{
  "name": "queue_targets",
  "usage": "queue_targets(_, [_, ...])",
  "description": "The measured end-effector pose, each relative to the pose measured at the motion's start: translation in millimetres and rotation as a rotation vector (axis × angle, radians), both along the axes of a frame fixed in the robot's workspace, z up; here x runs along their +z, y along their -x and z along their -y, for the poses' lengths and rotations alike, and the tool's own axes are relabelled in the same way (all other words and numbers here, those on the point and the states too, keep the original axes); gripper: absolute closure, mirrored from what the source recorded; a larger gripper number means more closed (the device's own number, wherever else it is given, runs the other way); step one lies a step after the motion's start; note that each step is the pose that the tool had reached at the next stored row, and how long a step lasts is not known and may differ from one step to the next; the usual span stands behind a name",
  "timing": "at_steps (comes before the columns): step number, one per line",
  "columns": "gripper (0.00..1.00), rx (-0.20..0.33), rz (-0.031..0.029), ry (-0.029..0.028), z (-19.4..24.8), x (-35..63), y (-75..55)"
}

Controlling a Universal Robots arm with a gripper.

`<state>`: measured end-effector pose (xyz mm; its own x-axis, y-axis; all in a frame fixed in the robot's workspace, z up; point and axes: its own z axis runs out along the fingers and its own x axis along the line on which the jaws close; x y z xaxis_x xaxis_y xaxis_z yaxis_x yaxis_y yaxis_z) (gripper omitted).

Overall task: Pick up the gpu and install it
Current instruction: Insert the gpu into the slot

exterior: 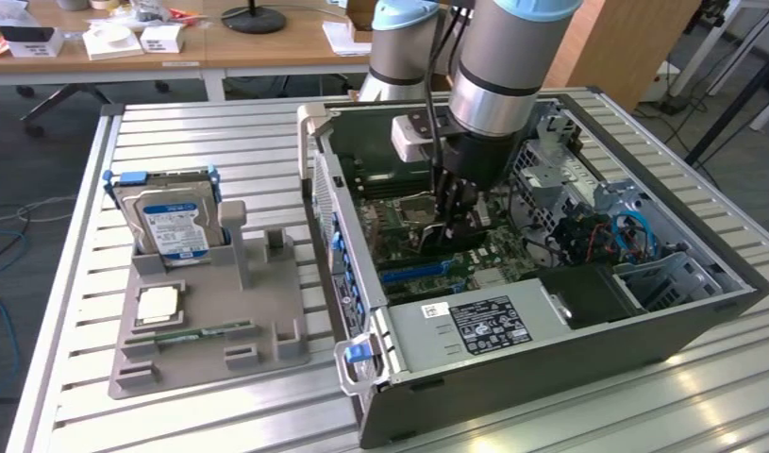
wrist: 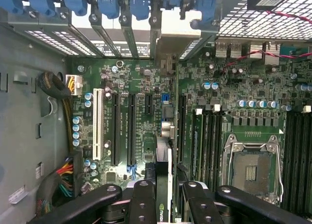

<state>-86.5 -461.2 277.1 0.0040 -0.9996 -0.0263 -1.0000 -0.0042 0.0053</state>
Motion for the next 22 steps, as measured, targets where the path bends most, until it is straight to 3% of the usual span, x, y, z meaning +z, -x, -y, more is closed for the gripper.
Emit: queue_targets(22, [0.74,0.000,0.0004,0.0003,0.5,0.1,6.2])
